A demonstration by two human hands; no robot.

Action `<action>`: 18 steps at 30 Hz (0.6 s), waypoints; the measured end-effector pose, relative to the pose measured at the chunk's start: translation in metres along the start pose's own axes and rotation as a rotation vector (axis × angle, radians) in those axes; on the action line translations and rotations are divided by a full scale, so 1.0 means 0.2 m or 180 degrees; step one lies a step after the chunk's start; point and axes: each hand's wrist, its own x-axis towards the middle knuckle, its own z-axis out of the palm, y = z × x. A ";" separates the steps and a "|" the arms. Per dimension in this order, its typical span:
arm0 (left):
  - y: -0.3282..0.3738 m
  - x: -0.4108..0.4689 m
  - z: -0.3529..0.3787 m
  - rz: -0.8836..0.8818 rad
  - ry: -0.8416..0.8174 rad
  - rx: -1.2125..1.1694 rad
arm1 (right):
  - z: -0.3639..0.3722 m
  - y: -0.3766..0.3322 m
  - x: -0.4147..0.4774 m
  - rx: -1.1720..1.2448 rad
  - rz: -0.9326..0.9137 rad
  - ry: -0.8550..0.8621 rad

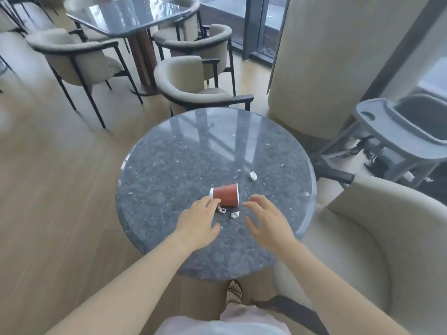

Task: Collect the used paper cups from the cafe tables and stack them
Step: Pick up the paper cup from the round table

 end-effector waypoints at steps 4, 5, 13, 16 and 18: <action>-0.02 0.25 -0.02 -0.0163 -0.0250 0.0188 | 0.07 0.15 0.15 0.0033 0.0045 -0.0260; -0.02 0.29 -0.02 -0.0171 -0.0279 0.0210 | 0.09 0.18 0.18 0.0055 0.0070 -0.0315; -0.04 0.53 0.07 -0.0020 -0.0429 0.0413 | 0.15 0.31 0.32 -0.0044 0.0176 -0.0755; -0.05 0.59 0.12 0.0116 -0.0440 0.0550 | 0.19 0.32 0.31 -0.0064 0.0366 -0.0827; -0.06 0.63 0.15 0.0238 -0.0411 0.0651 | 0.22 0.31 0.31 -0.0123 0.0453 -0.0922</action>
